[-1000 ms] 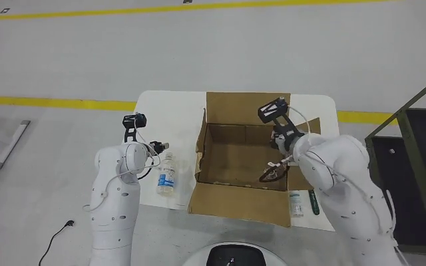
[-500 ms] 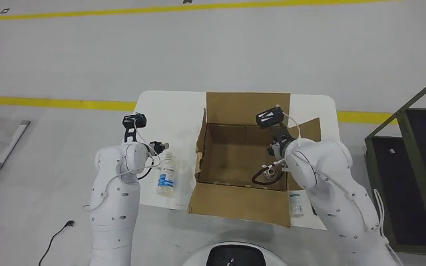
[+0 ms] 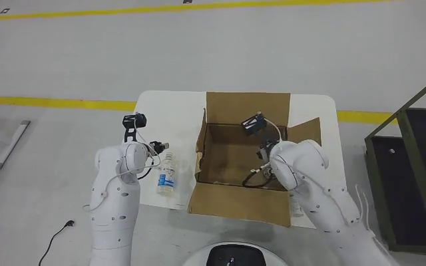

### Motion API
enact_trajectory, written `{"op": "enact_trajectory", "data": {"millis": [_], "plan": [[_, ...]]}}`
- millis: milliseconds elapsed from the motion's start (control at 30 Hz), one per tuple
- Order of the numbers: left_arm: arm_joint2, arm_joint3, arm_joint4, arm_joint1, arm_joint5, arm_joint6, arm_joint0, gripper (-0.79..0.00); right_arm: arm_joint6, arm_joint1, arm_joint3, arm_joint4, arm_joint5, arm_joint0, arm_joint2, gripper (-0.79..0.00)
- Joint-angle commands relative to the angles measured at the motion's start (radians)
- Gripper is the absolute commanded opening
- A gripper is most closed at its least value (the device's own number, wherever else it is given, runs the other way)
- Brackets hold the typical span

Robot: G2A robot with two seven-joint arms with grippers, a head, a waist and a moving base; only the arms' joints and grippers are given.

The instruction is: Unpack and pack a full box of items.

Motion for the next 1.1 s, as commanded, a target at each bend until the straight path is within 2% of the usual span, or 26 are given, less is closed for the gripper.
{"op": "enact_trajectory", "data": {"millis": [0,167,433,633,900,933,967,1033,1067], "plan": [[0.000,0.000,0.000,0.000,0.000,0.000,0.000,0.000,0.015,-0.009,0.048,-0.055,0.010,0.028,-0.049,-0.785],[0.000,0.000,0.000,0.000,0.000,0.000,0.000,0.000,0.038,-0.046,0.167,-0.111,0.066,0.103,-0.160,-0.785],[0.000,0.000,0.000,0.000,0.000,0.000,0.000,0.000,0.031,-0.123,0.322,-0.088,0.158,0.170,-0.314,-0.785],[0.000,0.000,0.000,0.000,0.000,0.000,0.000,0.000,0.047,-0.155,0.373,-0.080,0.217,0.169,-0.334,-0.785],[0.000,0.000,0.000,0.000,0.000,0.000,0.000,0.000,0.068,-0.172,0.412,-0.105,0.196,0.144,-0.286,-0.785],[0.000,0.000,0.000,0.000,0.000,0.000,0.000,0.000,0.073,-0.173,0.419,-0.116,0.191,0.141,-0.273,-0.757],[0.000,0.000,0.000,0.000,0.000,0.000,0.000,0.000,0.073,-0.174,0.424,-0.129,0.191,0.137,-0.267,-0.690],[0.000,0.000,0.000,0.000,0.000,0.000,0.000,0.000,0.073,-0.177,0.439,-0.149,0.191,0.130,-0.255,-0.674],[0.000,0.000,0.000,0.000,0.000,0.000,0.000,0.000,0.073,-0.179,0.447,-0.159,0.191,0.128,-0.252,-0.634]]}}
